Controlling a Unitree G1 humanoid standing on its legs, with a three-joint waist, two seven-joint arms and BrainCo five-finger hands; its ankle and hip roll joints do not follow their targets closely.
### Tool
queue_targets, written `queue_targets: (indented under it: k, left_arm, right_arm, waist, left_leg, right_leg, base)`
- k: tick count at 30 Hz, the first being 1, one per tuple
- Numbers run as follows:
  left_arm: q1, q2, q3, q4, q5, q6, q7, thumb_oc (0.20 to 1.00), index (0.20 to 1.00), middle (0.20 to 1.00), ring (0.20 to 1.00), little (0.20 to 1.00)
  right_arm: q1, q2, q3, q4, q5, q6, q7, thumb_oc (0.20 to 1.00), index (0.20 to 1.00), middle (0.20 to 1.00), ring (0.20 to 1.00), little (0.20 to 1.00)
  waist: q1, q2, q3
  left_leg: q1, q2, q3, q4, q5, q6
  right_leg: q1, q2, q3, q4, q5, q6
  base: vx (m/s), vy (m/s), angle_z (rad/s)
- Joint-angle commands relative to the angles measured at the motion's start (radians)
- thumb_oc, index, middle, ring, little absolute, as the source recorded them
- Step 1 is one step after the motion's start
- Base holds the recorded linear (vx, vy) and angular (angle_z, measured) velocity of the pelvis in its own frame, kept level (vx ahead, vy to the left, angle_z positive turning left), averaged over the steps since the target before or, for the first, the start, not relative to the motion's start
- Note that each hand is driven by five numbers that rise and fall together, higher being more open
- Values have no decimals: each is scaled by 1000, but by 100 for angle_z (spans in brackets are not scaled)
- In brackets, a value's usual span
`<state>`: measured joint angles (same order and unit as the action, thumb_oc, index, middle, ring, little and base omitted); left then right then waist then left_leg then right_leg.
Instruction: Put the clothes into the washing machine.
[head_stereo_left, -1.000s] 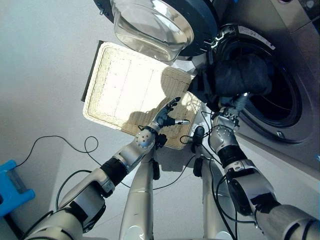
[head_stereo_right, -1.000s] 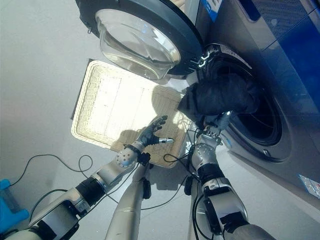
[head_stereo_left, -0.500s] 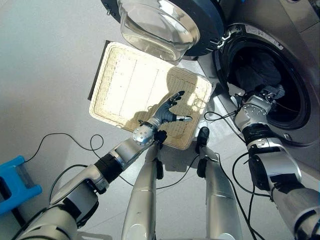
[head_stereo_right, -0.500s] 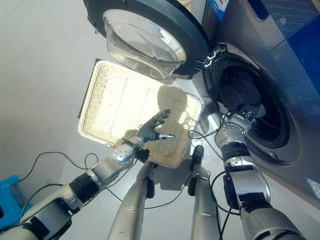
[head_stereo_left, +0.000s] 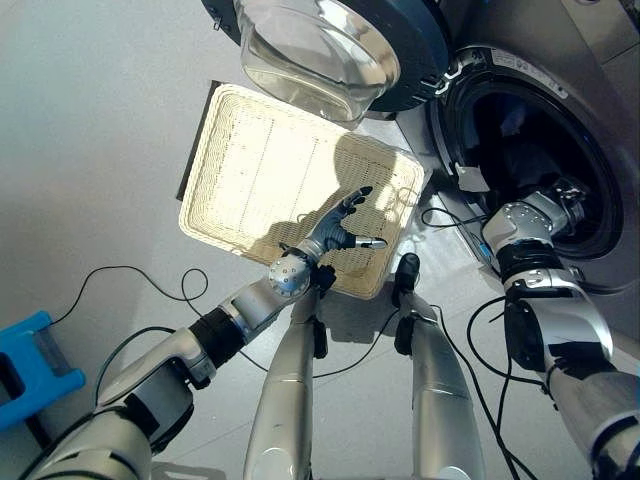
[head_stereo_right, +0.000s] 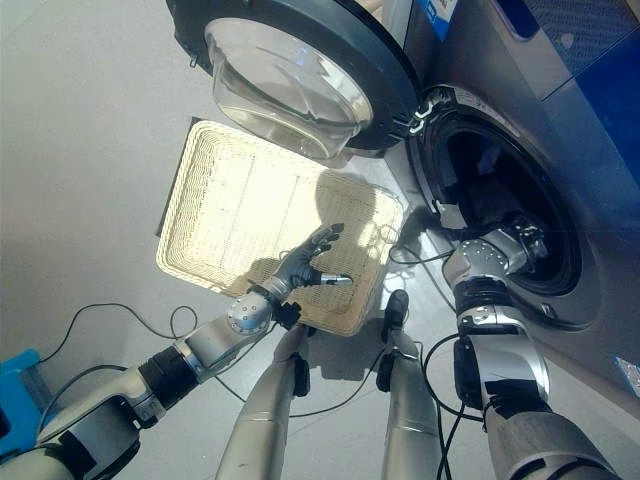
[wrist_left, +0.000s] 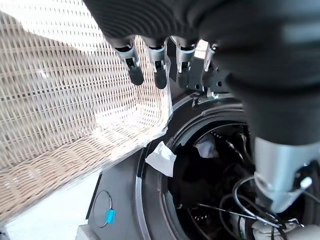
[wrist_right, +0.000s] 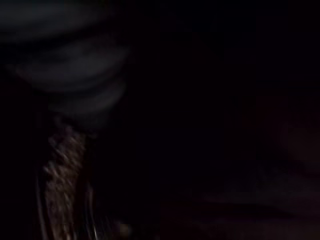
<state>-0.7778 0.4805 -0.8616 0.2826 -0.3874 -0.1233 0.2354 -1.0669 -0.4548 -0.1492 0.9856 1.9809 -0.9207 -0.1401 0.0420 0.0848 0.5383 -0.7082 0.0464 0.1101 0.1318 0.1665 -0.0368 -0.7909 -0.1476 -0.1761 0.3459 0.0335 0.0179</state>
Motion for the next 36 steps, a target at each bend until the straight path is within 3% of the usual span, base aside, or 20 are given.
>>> queue_targets:
  k: [1, 10, 19, 26, 27, 29, 36]
  left_arm:
    - [-46, -42, 7, -58, -29, -44, 29, 1000, 1000, 1000, 1000, 1000]
    - [-75, -50, -2, -49, -30, -39, 46, 1000, 1000, 1000, 1000, 1000]
    - [-53, -69, 6, -65, -10, -17, 51, 1000, 1000, 1000, 1000, 1000]
    - [-18, -52, 24, -106, -3, -17, 63, 1000, 1000, 1000, 1000, 1000]
    - [3, -44, 38, -125, -1, -23, 68, 1000, 1000, 1000, 1000, 1000]
    - [28, -36, 49, -143, -1, -33, 68, 1000, 1000, 1000, 1000, 1000]
    - [97, -7, 72, -201, 10, -67, 62, 1000, 1000, 1000, 1000, 1000]
  right_arm:
    - [-34, -118, 27, -42, -9, -53, -72, 200, 200, 200, 200, 200]
    - [-52, -66, 50, -75, -9, -8, -110, 200, 200, 200, 200, 200]
    - [-57, 4, 79, -193, -9, 21, 48, 200, 200, 200, 200, 200]
    - [-76, 16, 124, -350, -9, -90, 101, 200, 200, 200, 200, 200]
    - [-92, 7, 132, -389, -9, -146, 118, 200, 200, 200, 200, 200]
    - [-100, -14, 133, -410, -9, -194, 129, 200, 200, 200, 200, 200]
    - [-124, -115, 102, -380, -9, -264, 174, 200, 200, 200, 200, 200]
  waist:
    - [-12, 60, -18]
    - [-11, 73, -18]
    - [-13, 98, -18]
    - [-13, 100, -18]
    - [-11, 100, -18]
    - [-8, 101, -18]
    - [-4, 115, -18]
  left_leg:
    - [-9, -104, 45, 62, -83, 58]
    - [-14, -110, 46, 65, -82, 57]
    - [-6, -113, 52, 65, -89, 49]
    - [-9, -111, 54, 73, -93, 49]
    - [-7, -109, 56, 74, -94, 49]
    - [-4, -108, 55, 75, -94, 50]
    - [6, -112, 49, 92, -105, 53]
  right_leg:
    - [40, 17, -97, -33, 54, 46]
    - [31, 15, -100, -27, 48, 43]
    - [28, 13, -89, -15, 29, 39]
    - [19, 15, -85, -1, 22, 38]
    - [20, 14, -86, 0, 20, 37]
    - [23, 14, -83, 5, 17, 36]
    - [29, 8, -84, 27, 4, 32]
  base:
    - [3, -30, -1]
    - [0, 0, 0]
    - [12, 6, -1]
    - [6, -5, 0]
    - [38, -29, 1]
    - [46, -27, 1]
    - [30, 6, 1]
